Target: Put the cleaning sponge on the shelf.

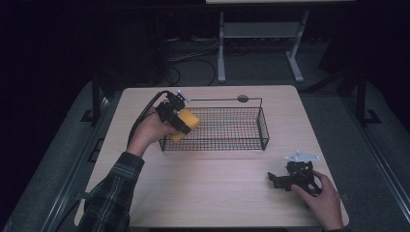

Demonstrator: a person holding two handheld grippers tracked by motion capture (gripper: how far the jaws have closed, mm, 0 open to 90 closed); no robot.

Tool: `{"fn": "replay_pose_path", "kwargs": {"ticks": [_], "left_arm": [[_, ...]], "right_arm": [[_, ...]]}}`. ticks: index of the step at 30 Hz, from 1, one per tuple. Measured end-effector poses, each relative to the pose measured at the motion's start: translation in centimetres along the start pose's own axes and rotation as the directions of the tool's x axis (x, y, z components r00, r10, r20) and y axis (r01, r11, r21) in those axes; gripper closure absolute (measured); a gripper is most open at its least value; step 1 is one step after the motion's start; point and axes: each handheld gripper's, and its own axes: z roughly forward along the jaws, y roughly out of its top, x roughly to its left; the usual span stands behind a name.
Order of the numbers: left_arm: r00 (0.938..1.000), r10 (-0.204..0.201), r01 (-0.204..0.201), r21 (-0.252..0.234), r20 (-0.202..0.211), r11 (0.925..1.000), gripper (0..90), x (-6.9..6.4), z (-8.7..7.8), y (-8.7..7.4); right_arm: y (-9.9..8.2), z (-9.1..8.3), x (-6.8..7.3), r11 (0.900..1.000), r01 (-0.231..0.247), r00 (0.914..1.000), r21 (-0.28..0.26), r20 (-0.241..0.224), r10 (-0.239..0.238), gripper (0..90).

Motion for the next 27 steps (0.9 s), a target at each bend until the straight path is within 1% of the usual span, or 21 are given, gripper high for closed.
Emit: {"fn": "replay_pose_path", "kwargs": {"ticks": [5,7,8,9,11,14,17,22,23,24,27], "left_arm": [[0.999,-0.041,0.041,-0.003,-0.018,0.9991,23.3,1.2,0.5,0.5],[0.9987,-0.045,0.045,-0.005,-0.024,0.999,23.4,1.4,0.6,0.5],[0.9976,-0.065,0.065,-0.015,-0.022,0.9978,23.4,2.0,0.9,0.6],[0.9976,-0.065,0.065,-0.015,-0.022,0.9978,23.4,2.0,0.9,0.6],[0.9973,-0.067,0.067,-0.013,-0.027,0.9977,23.4,2.5,1.2,0.7],[0.9969,-0.076,0.076,-0.02,-0.02,0.9969,23.4,2.8,1.6,0.9],[0.9972,-0.073,0.073,-0.02,-0.015,0.9971,23.4,3.2,2.2,1.0],[0.9979,-0.064,0.064,-0.023,-0.008,0.9977,23.4,3.4,3.3,0.8],[0.9982,-0.06,0.06,-0.015,-0.003,0.9981,23.4,3.4,3.6,0.8],[0.9986,-0.053,0.053,-0.011,-0.007,0.9985,23.3,3.4,3.8,0.7],[0.9979,-0.064,0.064,-0.02,0.006,0.9977,23.3,3.5,4.3,0.3]], "right_arm": [[0.0,0.0,0.0,1.0,0.001,1.0,0.0,0.0,-0.001,0.0],[0.0,0.0,0.0,1.0,0.001,1.0,0.0,0.0,-0.001,0.0],[0.0,0.0,0.0,1.0,0.0,1.0,0.0,0.0,0.0,0.0],[0.0,0.0,0.0,1.0,0.0,1.0,0.0,0.0,0.0,0.0],[0.0,0.0,0.0,1.0,0.0,1.0,0.0,0.0,0.0,0.0],[0.0,0.0,0.0,1.0,0.0,1.0,0.0,-0.001,0.0,0.0],[0.0,0.0,0.0,1.0,0.0,1.0,0.0,-0.001,0.0,0.0],[0.0,0.0,0.0,1.0,0.0,1.0,0.0,0.0,0.0,0.0],[0.0,0.0,0.0,1.0,0.001,1.0,0.0,-0.001,-0.001,0.0],[0.0,0.0,0.0,1.0,0.001,1.0,0.0,0.0,-0.001,0.0],[0.0,0.0,0.0,1.0,0.001,1.0,0.0,-0.001,-0.001,0.0]]}}
